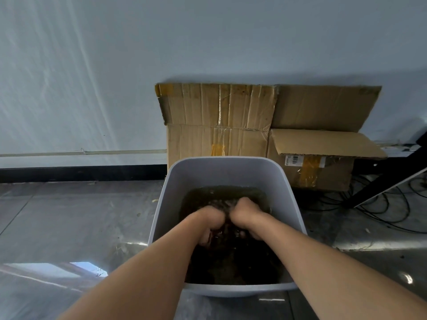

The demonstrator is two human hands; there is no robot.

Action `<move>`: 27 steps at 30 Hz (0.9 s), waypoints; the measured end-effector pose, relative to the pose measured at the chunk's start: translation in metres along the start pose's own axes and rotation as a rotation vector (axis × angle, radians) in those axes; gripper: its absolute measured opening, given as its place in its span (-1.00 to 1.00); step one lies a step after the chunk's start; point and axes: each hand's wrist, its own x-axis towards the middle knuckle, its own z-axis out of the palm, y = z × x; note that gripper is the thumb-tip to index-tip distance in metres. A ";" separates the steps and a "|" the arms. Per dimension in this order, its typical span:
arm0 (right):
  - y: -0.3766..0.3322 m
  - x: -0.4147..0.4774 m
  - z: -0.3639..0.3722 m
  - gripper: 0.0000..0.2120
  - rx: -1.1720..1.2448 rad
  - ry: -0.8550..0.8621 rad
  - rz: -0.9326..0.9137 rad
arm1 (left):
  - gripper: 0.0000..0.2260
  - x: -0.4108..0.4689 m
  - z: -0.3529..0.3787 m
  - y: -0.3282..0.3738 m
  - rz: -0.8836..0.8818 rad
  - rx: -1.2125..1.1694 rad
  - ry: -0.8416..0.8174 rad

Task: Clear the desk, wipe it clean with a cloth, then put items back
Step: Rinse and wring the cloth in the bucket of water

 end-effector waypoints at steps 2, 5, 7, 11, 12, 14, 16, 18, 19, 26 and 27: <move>-0.006 -0.009 0.007 -0.78 0.183 0.027 0.043 | -0.70 0.006 0.003 0.003 0.042 -0.191 0.101; -0.019 -0.018 0.023 -0.75 0.313 0.054 0.009 | -0.71 0.011 -0.004 0.004 0.111 -0.475 0.227; -0.023 -0.019 0.025 -0.69 0.262 0.137 -0.055 | -0.78 0.007 -0.007 0.007 0.136 -0.524 0.166; -0.009 -0.008 0.008 -0.78 0.109 0.344 -0.137 | -0.78 -0.012 -0.001 0.015 0.137 -0.584 -0.026; -0.006 -0.005 0.004 -0.80 0.070 0.328 -0.150 | -0.81 -0.014 0.000 0.016 0.131 -0.582 -0.043; -0.001 0.001 -0.001 -0.73 -0.058 0.247 -0.169 | -0.88 -0.010 0.000 0.015 0.164 -0.473 0.073; 0.003 0.008 0.000 -0.66 -0.217 0.172 -0.180 | -0.80 0.004 -0.003 0.008 0.234 -0.183 0.302; 0.005 0.010 0.004 -0.68 -0.364 0.114 -0.191 | -0.76 0.009 -0.003 0.001 0.319 0.174 0.466; 0.006 0.010 0.005 -0.70 -0.427 0.094 -0.197 | -0.75 0.009 -0.002 -0.002 0.340 0.342 0.482; 0.010 0.015 0.012 -0.73 -0.349 -0.015 -0.066 | -0.73 0.019 0.006 -0.001 0.204 0.532 0.191; 0.008 0.014 0.011 -0.74 -0.252 0.000 -0.057 | -0.74 0.018 0.007 0.000 0.153 0.361 0.129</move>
